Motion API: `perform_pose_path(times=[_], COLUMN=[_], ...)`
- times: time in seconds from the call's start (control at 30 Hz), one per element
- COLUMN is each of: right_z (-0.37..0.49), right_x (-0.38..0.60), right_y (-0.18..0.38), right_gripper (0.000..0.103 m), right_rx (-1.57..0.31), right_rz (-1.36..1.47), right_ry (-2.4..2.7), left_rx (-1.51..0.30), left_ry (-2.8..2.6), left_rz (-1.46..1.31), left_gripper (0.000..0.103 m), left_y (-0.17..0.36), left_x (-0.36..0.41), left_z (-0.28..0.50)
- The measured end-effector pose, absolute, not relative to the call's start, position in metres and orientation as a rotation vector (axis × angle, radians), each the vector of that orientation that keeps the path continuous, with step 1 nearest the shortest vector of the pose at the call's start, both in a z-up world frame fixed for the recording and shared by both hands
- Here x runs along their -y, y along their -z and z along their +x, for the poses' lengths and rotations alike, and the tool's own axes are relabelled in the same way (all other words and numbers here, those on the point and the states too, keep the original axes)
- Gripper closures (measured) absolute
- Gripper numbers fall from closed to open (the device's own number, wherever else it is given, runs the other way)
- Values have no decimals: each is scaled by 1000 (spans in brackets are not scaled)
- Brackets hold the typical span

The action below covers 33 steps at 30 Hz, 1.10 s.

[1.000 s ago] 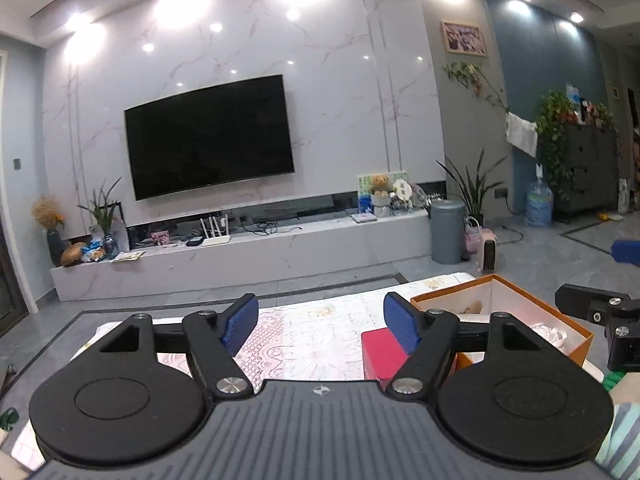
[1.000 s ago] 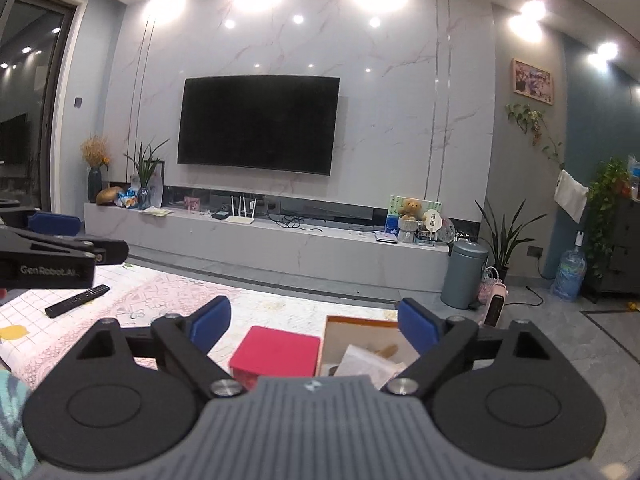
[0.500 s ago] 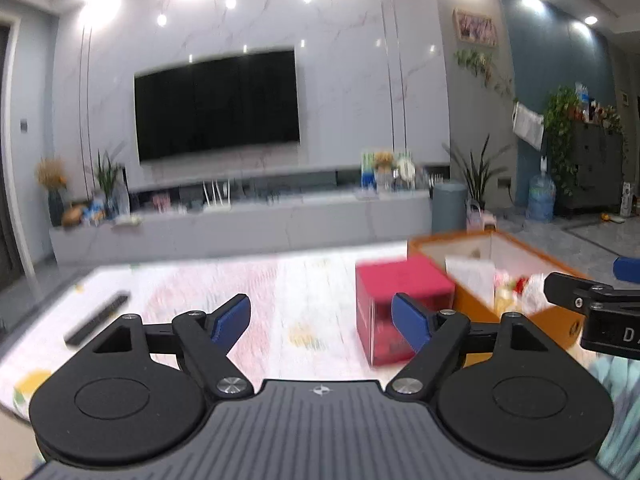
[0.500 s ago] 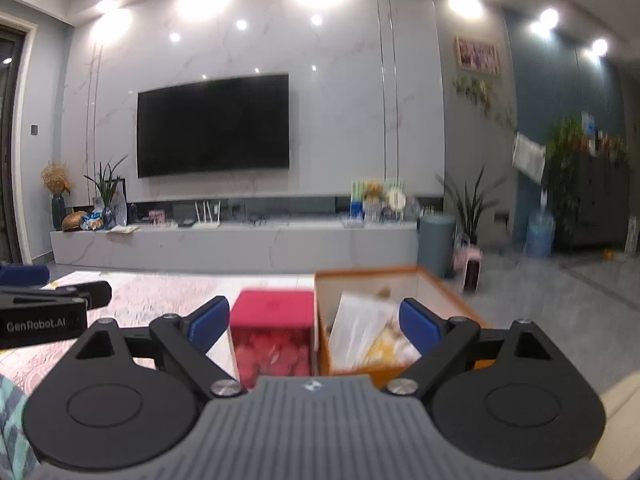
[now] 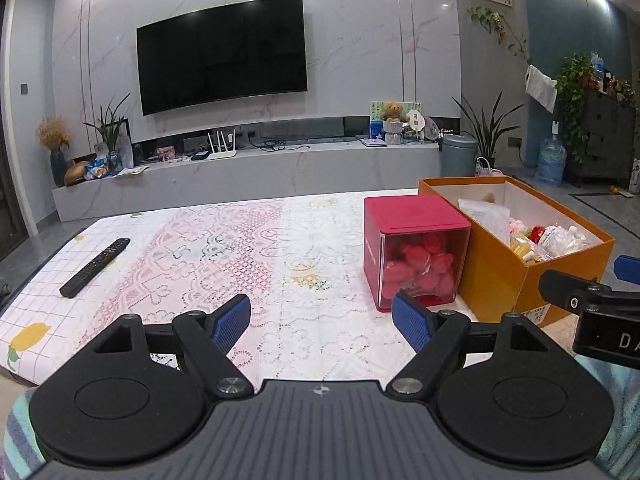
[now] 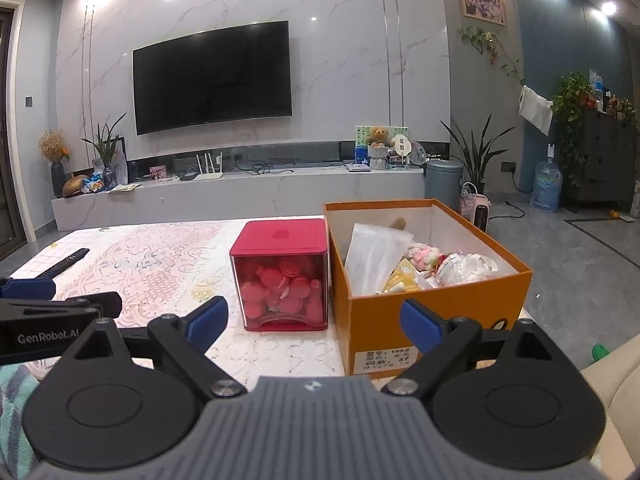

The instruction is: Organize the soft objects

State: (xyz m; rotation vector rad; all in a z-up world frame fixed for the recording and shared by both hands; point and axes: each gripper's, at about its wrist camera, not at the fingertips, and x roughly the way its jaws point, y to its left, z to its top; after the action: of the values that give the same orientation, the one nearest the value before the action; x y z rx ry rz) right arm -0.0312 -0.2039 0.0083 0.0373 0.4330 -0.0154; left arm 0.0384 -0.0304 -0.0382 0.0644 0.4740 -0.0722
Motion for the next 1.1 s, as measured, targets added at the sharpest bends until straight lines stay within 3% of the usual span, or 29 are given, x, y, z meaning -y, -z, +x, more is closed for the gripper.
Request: perform_pose_path(times=[1.1], right_z=[-36], right_x=[207], right_y=[-15], right_gripper=[11], right_rx=[-400], right_rz=[17], right_ry=[19], left_rx=[-467], left_ry=[73], left_rz=[66], left_gripper=[9], left_y=[26], left_x=[30], left_z=[36])
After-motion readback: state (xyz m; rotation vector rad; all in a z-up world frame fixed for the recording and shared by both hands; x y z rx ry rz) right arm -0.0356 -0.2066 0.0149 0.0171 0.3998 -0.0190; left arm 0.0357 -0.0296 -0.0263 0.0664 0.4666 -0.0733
